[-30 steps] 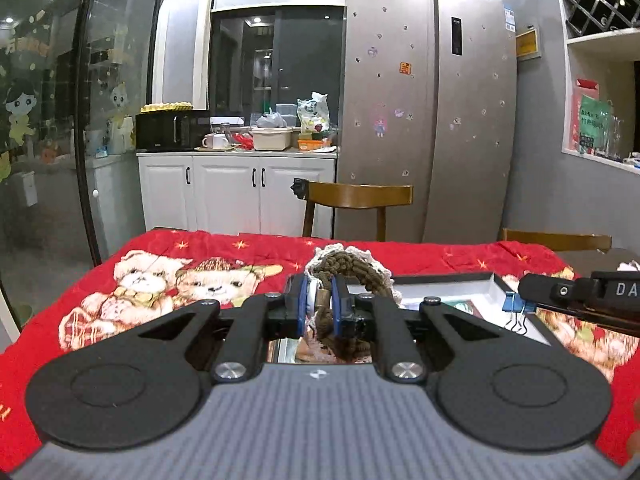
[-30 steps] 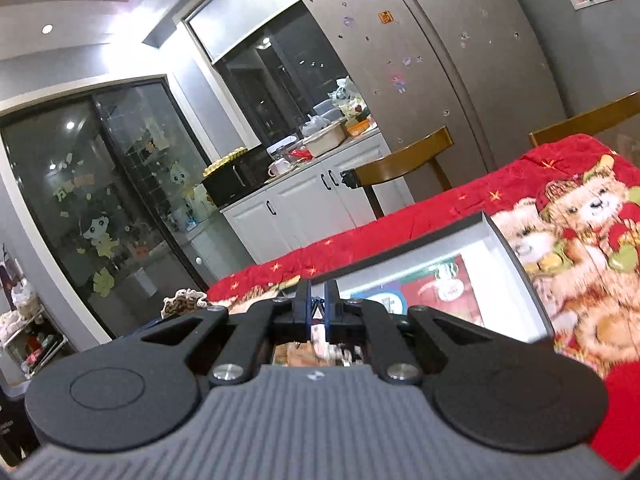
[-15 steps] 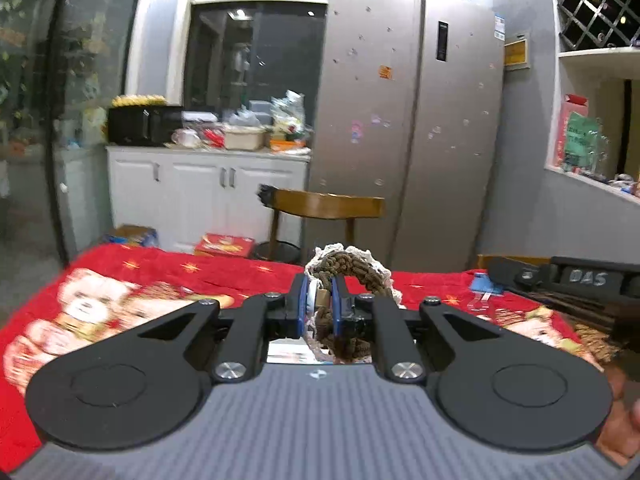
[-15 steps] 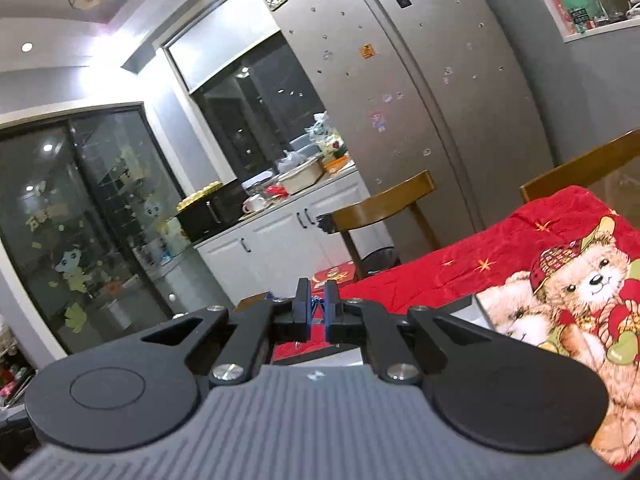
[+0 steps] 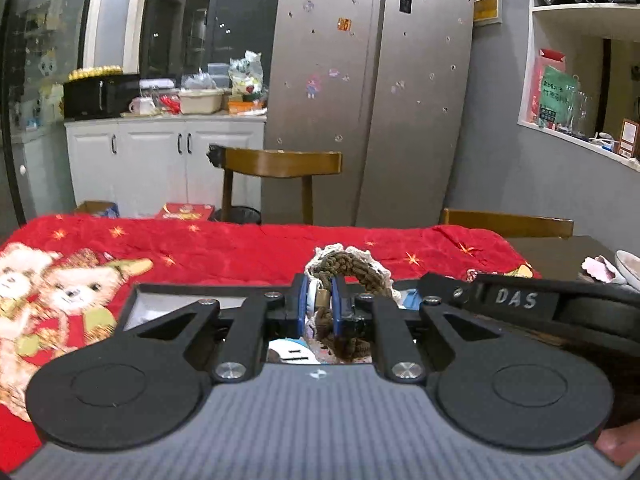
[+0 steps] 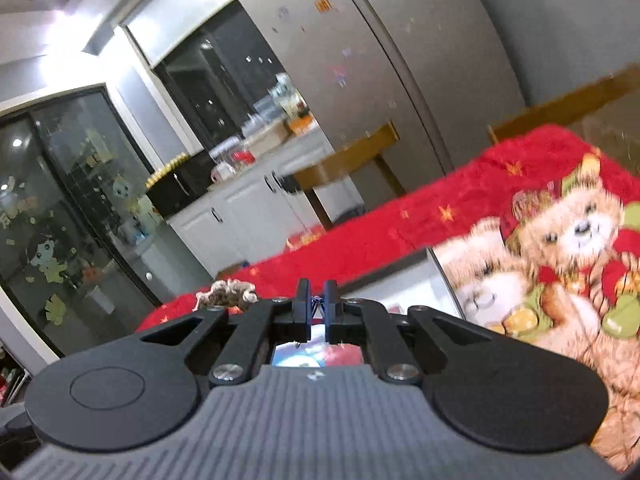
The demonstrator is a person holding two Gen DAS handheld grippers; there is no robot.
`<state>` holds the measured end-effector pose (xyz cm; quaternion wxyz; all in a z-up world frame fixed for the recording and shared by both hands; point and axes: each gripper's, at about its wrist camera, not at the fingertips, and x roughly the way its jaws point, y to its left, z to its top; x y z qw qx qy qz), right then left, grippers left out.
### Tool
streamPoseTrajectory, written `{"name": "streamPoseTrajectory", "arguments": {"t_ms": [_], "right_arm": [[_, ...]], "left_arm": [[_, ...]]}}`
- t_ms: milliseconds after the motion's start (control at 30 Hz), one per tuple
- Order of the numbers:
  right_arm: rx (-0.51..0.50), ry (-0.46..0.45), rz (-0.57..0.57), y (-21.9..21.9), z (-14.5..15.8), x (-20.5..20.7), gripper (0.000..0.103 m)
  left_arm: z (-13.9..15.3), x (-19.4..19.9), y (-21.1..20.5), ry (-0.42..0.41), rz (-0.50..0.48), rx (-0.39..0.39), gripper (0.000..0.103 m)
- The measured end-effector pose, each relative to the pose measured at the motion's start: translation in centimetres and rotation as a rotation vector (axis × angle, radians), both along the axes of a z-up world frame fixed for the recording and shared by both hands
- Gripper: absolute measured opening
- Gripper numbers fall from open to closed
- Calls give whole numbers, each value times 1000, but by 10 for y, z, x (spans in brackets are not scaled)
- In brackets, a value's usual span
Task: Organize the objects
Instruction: 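Carry the braided ring in left tool while right tool carries the blue clip into the box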
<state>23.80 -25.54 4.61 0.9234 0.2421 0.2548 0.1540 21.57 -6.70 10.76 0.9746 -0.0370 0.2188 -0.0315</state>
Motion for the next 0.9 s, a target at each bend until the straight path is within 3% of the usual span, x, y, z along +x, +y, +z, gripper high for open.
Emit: {"name": "streamPoseTrajectory", "arguments": {"t_ms": [233,367,500,900], "right_arm": [[-16,80,-1,3,-27,14,8],[-15,106,7,4,-34,18,8],[-23,110,12,6,-34,19,8],[-32,129,27,7,-36,24,8]], "left_arm": [[-31,18,4,72,9,77,15],[-42,30,11,135,-6,42,15],[-50,32,9,138,0,77,15],[-67,41,3,215,-5,86,15]]}}
